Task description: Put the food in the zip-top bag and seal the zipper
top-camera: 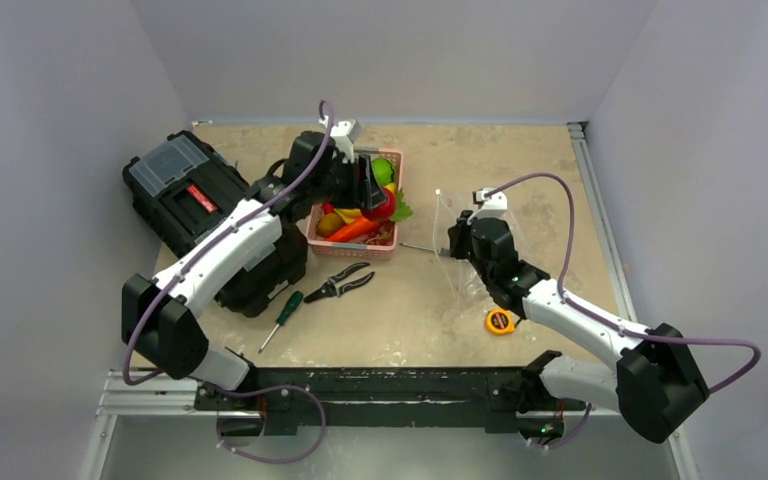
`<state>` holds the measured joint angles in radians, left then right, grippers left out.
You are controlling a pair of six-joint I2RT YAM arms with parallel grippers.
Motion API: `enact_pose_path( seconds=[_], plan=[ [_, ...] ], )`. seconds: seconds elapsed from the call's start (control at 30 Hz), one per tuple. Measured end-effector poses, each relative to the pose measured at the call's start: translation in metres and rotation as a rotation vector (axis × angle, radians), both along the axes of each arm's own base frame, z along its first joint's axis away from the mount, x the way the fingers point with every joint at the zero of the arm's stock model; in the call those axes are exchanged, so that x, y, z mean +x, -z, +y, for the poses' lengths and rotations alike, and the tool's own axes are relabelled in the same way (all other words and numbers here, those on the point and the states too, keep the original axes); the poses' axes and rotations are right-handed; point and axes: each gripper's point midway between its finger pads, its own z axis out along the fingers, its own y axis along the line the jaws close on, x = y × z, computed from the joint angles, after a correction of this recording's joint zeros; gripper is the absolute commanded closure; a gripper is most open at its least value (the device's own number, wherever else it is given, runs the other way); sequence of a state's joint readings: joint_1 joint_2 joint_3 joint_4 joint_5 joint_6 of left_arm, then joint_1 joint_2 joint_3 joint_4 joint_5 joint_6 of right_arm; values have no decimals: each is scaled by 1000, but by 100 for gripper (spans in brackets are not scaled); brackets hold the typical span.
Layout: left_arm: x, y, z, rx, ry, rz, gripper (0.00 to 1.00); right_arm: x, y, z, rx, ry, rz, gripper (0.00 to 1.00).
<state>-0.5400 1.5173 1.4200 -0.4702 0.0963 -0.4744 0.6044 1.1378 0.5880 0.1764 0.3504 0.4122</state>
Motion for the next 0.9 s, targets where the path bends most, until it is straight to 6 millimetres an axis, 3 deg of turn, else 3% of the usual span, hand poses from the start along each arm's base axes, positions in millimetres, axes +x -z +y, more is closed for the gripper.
enact_pose_path(
  seconds=[0.23, 0.4, 0.53, 0.7, 0.9],
  plan=[
    [-74, 32, -43, -209, 232, 156, 78, -2, -1, 9, 40, -58, 18, 100],
    [-110, 9, -87, -334, 401, 144, 79, -6, -9, 16, 69, -102, 10, 100],
    [-114, -8, -108, -423, 468, 111, 80, -8, -18, 17, 88, -115, -10, 100],
    [-110, -4, -118, -457, 483, 134, 82, -10, -18, 4, 80, -81, -17, 100],
    [-98, 11, -123, -439, 438, 141, 82, -21, -28, 5, 107, -112, -42, 100]
  ],
)
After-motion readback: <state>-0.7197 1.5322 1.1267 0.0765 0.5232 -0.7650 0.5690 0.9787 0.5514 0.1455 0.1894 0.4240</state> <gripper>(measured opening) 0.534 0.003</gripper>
